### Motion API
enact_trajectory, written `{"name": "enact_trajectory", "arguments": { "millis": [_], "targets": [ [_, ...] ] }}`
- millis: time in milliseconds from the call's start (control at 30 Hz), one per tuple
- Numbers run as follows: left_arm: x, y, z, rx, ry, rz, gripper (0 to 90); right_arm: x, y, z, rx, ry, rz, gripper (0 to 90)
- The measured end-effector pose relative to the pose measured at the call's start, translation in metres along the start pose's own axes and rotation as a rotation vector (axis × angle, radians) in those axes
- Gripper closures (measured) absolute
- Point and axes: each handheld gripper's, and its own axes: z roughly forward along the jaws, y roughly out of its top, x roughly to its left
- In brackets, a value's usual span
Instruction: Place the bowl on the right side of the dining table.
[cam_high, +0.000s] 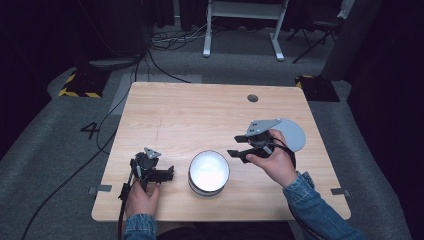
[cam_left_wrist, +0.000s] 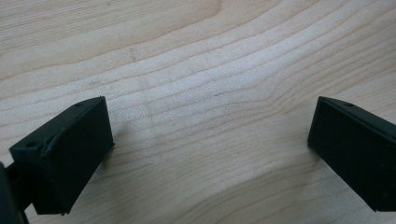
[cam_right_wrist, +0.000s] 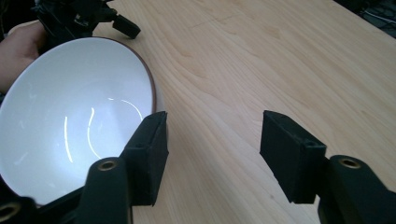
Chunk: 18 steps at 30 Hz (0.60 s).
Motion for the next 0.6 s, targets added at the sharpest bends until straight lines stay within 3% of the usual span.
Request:
{"name": "enact_trajectory", "arguments": {
  "millis": [67, 100, 200, 233, 300, 367, 433, 467, 600],
  "targets": [
    [0.0, 0.0, 0.0, 0.0, 0.0, -0.001, 0.2, 0.005, 0.002, 0.007, 0.003, 0.02, 0.001, 44.4],
    [0.0, 0.0, 0.0, -0.001, 0.0, -0.002, 0.2, 0.008, 0.005, 0.013, 0.023, 0.011, -0.025, 50.5],
    [0.0, 0.0, 0.0, 0.002, 0.0, -0.001, 0.2, 0.01, 0.006, 0.017, 0.029, -0.01, -0.032, 52.3],
    [0.0, 0.001, 0.0, 0.005, -0.001, -0.001, 0.2, 0.009, 0.007, 0.016, 0.029, -0.004, -0.021, 52.9],
    [0.0, 0.001, 0.0, 0.006, -0.003, -0.002, 0.2, 0.006, 0.007, 0.01, -0.026, 0.007, 0.027, 53.5],
    [0.0, 0.001, 0.0, 0.006, 0.003, 0.0, 0.2, 0.003, 0.009, 0.004, -0.038, 0.016, 0.039, 51.8],
    [0.0, 0.001, 0.0, 0.004, 0.009, -0.002, 0.2, 0.006, 0.011, 0.004, -0.028, 0.034, 0.01, 50.4],
    [0.0, 0.001, 0.001, 0.001, 0.01, -0.006, 0.2, 0.012, 0.011, 0.01, 0.002, 0.061, -0.009, 49.3],
    [0.0, 0.001, 0.001, 0.002, 0.004, -0.008, 0.2, 0.017, 0.011, 0.023, 0.022, 0.076, -0.038, 50.9]
  ]
}}
